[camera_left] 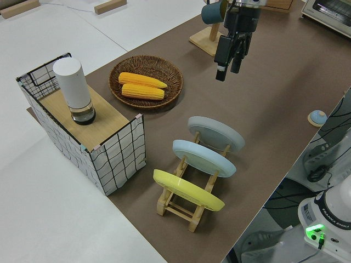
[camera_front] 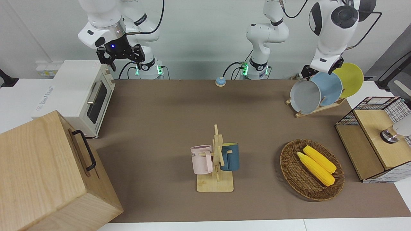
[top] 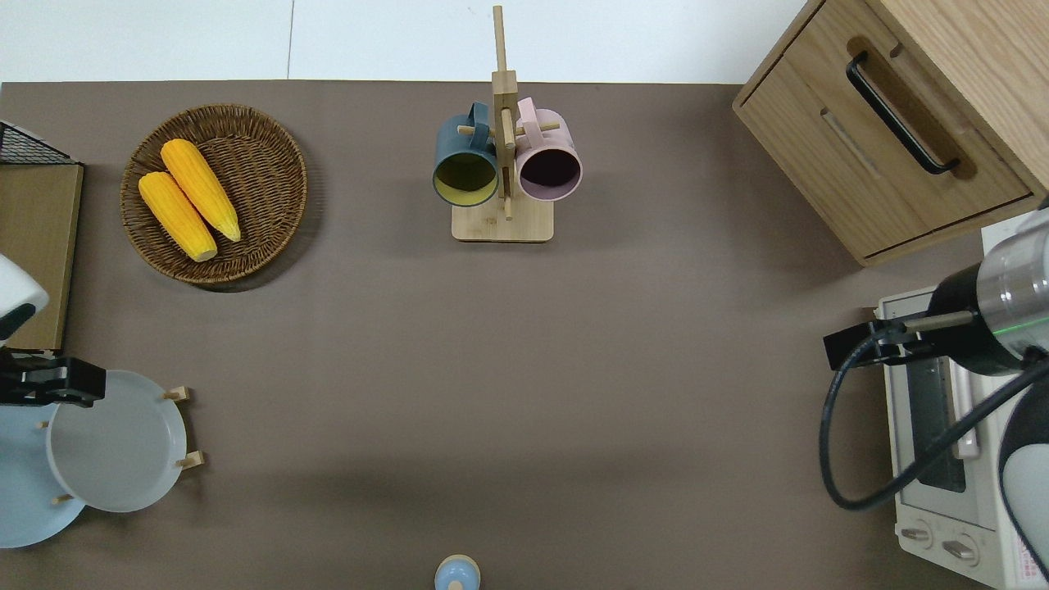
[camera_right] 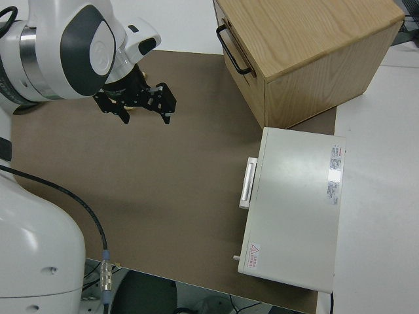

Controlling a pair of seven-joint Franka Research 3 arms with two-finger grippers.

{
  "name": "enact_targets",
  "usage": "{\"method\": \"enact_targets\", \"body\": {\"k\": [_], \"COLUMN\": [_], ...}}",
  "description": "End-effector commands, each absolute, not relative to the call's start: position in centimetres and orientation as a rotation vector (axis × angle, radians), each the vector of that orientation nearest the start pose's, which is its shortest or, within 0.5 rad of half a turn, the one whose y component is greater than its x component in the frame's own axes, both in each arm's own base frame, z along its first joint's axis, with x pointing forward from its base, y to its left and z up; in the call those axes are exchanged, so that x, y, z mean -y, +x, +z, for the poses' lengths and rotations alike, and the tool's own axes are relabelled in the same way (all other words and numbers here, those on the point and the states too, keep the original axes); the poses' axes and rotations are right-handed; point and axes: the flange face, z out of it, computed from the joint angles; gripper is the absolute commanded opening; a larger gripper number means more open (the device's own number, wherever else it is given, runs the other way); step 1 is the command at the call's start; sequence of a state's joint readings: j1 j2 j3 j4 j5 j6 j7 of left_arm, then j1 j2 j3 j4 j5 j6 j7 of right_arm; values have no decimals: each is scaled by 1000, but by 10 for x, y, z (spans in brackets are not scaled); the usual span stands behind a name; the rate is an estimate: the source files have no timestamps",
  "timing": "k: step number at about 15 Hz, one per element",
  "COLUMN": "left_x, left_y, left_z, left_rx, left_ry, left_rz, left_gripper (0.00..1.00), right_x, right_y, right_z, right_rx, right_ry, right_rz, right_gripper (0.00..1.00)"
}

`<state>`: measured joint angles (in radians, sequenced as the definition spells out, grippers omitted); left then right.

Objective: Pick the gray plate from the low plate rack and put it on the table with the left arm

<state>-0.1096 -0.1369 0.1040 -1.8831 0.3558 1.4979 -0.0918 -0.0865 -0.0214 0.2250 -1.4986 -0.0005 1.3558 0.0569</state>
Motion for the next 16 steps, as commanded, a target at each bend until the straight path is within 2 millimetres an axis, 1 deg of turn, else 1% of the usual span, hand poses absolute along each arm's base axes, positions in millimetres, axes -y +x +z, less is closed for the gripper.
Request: {"method": "enact_targets", "body": {"k": [1,2,3,6,7,8,10,11,12,13,14,16], "left_x": [-74,-82,-86,-99,-101,-101,-101,-101,-102,-101,-102,-103], "left_y": [487,489,490,491,491,491,491,491,490,491,491,490], "left_z": [514,503,493,471,462,455,453,454,454,454,454,453], "left_rx": [106,120,122,133,138,138,151,155,158,157,159,159], "left_ry": [-2745,-2743,-2735,-2728,-2729,-2729,-2734,-2733,-2732,-2731,-2733,-2734], "left_rz": [388,409,429,455,457,464,462,464,468,470,469,472], "left_gripper": [989,985,979,927,881,710,409,281,182,123,86,83], "right_x": [-70,-70,-70,-70,-70,-70,-70,-70,-70,-70,-70,-70], "right_y": [517,517,517,517,517,517,517,517,517,517,517,517], "right_z": [656,656,656,656,656,656,656,656,656,656,656,656], "right_rx": [121,121,121,121,121,121,121,121,121,121,121,121], "right_ry": [-3148,-3148,-3148,-3148,-3148,-3148,-3148,-3148,-3148,-3148,-3148,-3148], "right_rz": [198,198,198,198,198,198,198,198,198,198,198,198], "right_gripper": [987,990,987,987,990,990,990,990,987,990,987,990]}}
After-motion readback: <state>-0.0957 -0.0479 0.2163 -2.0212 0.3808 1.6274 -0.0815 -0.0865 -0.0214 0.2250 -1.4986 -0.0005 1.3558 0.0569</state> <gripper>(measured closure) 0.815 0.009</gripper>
